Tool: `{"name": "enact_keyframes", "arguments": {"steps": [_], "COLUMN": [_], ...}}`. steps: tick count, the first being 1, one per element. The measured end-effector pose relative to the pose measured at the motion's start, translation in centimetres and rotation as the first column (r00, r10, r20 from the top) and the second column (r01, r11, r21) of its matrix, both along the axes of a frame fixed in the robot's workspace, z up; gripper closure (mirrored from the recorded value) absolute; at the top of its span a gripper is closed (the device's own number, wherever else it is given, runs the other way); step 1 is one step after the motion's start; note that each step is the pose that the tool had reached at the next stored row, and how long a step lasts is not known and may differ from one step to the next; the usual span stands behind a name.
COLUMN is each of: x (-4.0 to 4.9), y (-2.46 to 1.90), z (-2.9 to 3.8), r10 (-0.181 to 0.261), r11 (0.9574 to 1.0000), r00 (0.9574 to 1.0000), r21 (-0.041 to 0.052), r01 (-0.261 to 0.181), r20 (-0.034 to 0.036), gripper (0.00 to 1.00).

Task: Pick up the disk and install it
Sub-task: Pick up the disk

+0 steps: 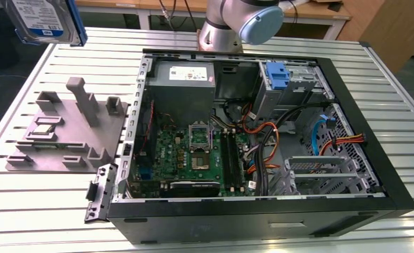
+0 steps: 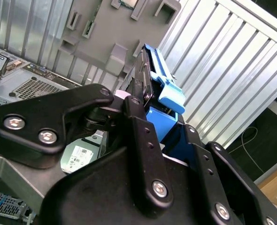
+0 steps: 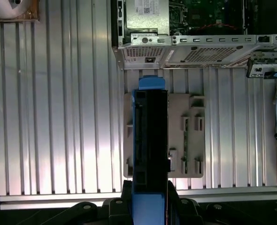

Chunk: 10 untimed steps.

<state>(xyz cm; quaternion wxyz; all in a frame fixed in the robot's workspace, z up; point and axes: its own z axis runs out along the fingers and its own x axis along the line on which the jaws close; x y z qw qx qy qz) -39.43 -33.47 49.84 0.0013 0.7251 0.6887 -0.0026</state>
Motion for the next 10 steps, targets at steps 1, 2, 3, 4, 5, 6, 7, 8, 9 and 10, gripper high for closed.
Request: {"name": "enact_keyframes", "arguments": {"steps": [1, 2, 3, 4, 5, 6, 7, 8, 9, 10], "x": [0.01, 0.01, 0.01, 0.01, 0.01, 0.01, 0.01, 0.04, 0.1, 0.26], "y": [-0.12, -0.29, -0.47, -0.66, -0.85, -1.03, -1.16, -1.22, -1.24, -1.25], "z": [0.0, 0.01, 0.0, 0.0, 0.0, 0.0, 0.0, -0.01, -0.01, 0.0], "r10": [0.0, 0.0, 0.0, 0.0, 0.0, 0.0, 0.0, 0.0, 0.0, 0.0], "r11": [1.0, 1.0, 1.0, 1.0, 1.0, 1.0, 0.9999, 0.9999, 0.9999, 0.9999], "r00": [1.0, 1.0, 1.0, 1.0, 1.0, 1.0, 1.0, 1.0, 1.0, 1.0], "r21": [-0.0011, -0.0026, -0.0041, -0.0056, -0.0072, -0.0091, -0.0113, -0.0127, -0.0129, -0.0131], "r01": [0.0, 0.0, 0.0, 0.0, 0.0, 0.0, 0.0, 0.0, 0.0, 0.0], "r20": [-0.0001, -0.0001, 0.0, 0.0, 0.0, -0.0001, 0.0, 0.0, 0.0, -0.0001], "gripper": [0.64, 0.64, 0.64, 0.64, 0.64, 0.64, 0.64, 0.64, 0.64, 0.64]}}
